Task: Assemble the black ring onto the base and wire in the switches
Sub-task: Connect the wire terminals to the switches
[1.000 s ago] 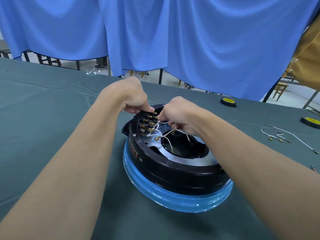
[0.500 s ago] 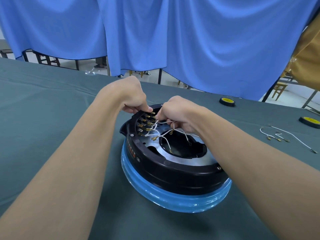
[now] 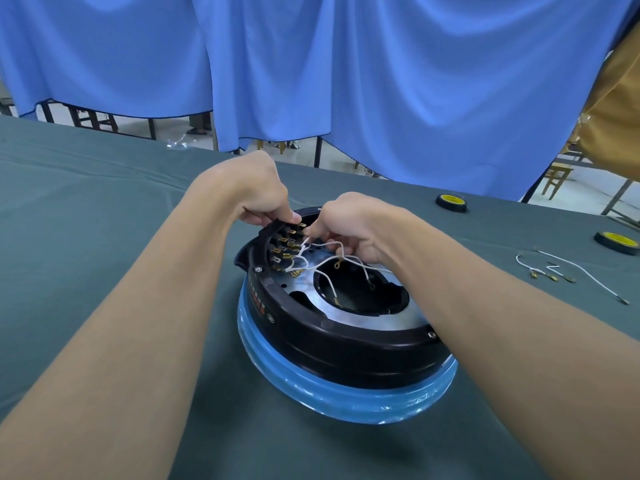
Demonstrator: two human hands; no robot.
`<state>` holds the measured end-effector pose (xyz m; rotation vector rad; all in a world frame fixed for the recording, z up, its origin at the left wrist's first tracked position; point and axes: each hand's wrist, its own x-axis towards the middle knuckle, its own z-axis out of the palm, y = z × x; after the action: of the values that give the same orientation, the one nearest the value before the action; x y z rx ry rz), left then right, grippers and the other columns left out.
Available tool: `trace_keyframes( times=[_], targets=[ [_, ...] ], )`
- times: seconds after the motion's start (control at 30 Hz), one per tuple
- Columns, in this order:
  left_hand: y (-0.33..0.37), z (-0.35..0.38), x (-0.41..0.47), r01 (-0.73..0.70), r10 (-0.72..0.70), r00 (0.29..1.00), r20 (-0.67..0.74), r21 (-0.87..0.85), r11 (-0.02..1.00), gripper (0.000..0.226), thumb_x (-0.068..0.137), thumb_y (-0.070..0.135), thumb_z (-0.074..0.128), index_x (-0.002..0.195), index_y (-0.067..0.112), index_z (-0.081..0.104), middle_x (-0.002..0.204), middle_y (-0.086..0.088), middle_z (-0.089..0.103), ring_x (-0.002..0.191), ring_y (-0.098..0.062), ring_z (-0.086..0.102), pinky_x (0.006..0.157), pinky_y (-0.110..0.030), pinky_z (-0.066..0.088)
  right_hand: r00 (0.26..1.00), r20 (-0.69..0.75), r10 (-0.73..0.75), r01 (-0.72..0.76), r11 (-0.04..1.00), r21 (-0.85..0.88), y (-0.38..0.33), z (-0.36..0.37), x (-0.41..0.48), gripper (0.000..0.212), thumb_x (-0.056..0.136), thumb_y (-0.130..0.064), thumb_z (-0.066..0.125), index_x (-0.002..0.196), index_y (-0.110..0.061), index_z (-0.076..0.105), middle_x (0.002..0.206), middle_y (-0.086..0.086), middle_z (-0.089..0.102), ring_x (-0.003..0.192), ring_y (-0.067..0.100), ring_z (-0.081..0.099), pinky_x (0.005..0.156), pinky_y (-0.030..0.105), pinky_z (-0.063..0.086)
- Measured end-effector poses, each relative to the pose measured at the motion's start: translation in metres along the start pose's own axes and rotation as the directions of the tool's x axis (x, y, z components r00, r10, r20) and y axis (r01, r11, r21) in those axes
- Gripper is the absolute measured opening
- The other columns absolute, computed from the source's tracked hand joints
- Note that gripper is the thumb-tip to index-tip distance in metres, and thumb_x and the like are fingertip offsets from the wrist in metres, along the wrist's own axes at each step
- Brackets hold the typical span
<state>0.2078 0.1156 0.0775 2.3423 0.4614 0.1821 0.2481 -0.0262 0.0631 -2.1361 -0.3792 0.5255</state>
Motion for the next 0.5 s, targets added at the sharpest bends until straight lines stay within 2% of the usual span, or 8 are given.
trace_keyframes(
  times=[0.07, 0.17, 0.23, 0.27, 0.3, 0.43, 0.5],
  targets=[
    [-0.001, 0.000, -0.001, 0.003, -0.003, 1.000, 0.005, -0.009, 1.000, 0.035, 0.075, 0.017, 0.085, 0.097, -0.007, 0.074, 0.072, -0.012, 0.063, 0.063, -0.022, 0.053, 0.073, -0.031, 0.055, 0.999, -0.028, -0.029, 0.027, 0.997, -0.077, -0.001, 0.000, -0.003, 0.004, 0.085, -0.004, 0.062, 0.081, -0.004, 0.062, 0.071, 0.007, 0.056, 0.050, 0.014, 0.039, 0.041, 0.021, 0.029],
    [-0.001, -0.001, -0.001, 0.010, -0.009, 1.000, 0.020, -0.027, 1.000, 0.039, 0.074, 0.018, 0.085, 0.100, -0.009, 0.072, 0.074, -0.013, 0.062, 0.067, -0.024, 0.052, 0.074, -0.032, 0.054, 0.982, -0.113, -0.153, 0.110, 0.942, -0.316, -0.002, 0.000, -0.007, 0.011, 0.085, -0.014, 0.061, 0.076, -0.007, 0.058, 0.065, 0.005, 0.048, 0.053, 0.020, 0.042, 0.045, 0.024, 0.035],
    [-0.001, -0.002, -0.003, 0.014, -0.013, 1.000, 0.025, -0.035, 0.999, 0.041, 0.074, 0.018, 0.085, 0.101, -0.009, 0.072, 0.075, -0.014, 0.062, 0.067, -0.023, 0.052, 0.075, -0.032, 0.054, 0.948, -0.178, -0.262, 0.174, 0.900, -0.399, -0.002, 0.000, -0.011, 0.011, 0.085, -0.015, 0.059, 0.087, -0.010, 0.068, 0.082, 0.007, 0.062, 0.076, 0.025, 0.057, 0.065, 0.032, 0.051],
    [-0.001, -0.002, -0.003, 0.013, -0.012, 1.000, 0.026, -0.037, 0.999, 0.041, 0.074, 0.018, 0.085, 0.101, -0.009, 0.072, 0.074, -0.014, 0.061, 0.066, -0.023, 0.052, 0.073, -0.032, 0.054, 0.929, -0.209, -0.307, 0.201, 0.888, -0.413, -0.002, -0.002, -0.014, 0.013, 0.084, -0.014, 0.059, 0.088, -0.014, 0.071, 0.092, 0.008, 0.066, 0.088, 0.026, 0.060, 0.077, 0.035, 0.054],
    [-0.001, -0.001, -0.003, 0.012, -0.011, 1.000, 0.027, -0.040, 0.999, 0.041, 0.074, 0.017, 0.085, 0.101, -0.009, 0.072, 0.073, -0.013, 0.061, 0.065, -0.023, 0.052, 0.072, -0.031, 0.054, 0.912, -0.220, -0.345, 0.231, 0.878, -0.419, -0.002, -0.003, -0.017, 0.012, 0.083, -0.014, 0.060, 0.086, -0.018, 0.071, 0.097, 0.007, 0.068, 0.094, 0.026, 0.060, 0.083, 0.036, 0.053],
    [-0.001, -0.001, -0.004, 0.010, -0.008, 1.000, 0.027, -0.055, 0.998, 0.036, 0.075, 0.013, 0.083, 0.100, -0.009, 0.072, 0.072, -0.012, 0.060, 0.059, -0.020, 0.050, 0.071, -0.031, 0.053, 0.896, -0.086, -0.436, 0.326, 0.775, -0.541, -0.004, -0.002, -0.029, 0.020, 0.078, -0.019, 0.070, 0.062, -0.028, 0.062, 0.079, 0.003, 0.066, 0.087, 0.026, 0.062, 0.070, 0.031, 0.049],
    [-0.001, -0.002, -0.004, 0.017, -0.015, 1.000, 0.025, -0.058, 0.998, 0.030, 0.075, 0.010, 0.082, 0.098, -0.008, 0.073, 0.069, -0.012, 0.059, 0.056, -0.019, 0.049, 0.072, -0.033, 0.053, 0.894, -0.050, -0.446, 0.335, 0.737, -0.587, -0.002, 0.004, -0.030, 0.021, 0.076, -0.025, 0.074, 0.060, -0.029, 0.060, 0.075, 0.002, 0.063, 0.084, 0.027, 0.062, 0.070, 0.031, 0.049]
  ],
)
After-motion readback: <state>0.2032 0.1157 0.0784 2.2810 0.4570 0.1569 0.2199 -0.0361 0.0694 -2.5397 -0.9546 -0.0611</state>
